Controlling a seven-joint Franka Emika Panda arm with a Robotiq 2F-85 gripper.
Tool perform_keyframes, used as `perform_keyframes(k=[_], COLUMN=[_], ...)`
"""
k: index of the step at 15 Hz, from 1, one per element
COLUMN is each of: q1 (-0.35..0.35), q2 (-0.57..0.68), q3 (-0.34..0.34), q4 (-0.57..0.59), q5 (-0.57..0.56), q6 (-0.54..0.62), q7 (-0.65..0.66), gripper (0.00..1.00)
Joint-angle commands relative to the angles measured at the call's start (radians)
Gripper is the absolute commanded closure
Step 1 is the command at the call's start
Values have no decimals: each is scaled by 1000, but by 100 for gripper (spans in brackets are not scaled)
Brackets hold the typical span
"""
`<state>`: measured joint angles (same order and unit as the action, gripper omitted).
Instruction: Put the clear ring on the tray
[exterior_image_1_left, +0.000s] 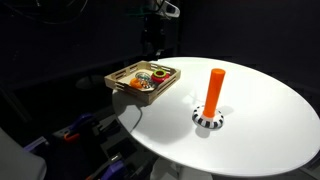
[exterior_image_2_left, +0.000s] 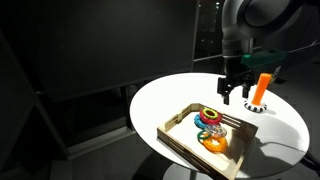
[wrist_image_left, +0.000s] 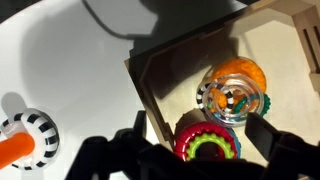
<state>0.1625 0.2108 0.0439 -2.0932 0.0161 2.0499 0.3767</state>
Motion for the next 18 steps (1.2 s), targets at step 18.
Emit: perform_keyframes(k=[18], q1=[-89], q2=[-526], q3=[4], q4=[-192], q5=[41], q6=[-45], q7=[-133], gripper=[0])
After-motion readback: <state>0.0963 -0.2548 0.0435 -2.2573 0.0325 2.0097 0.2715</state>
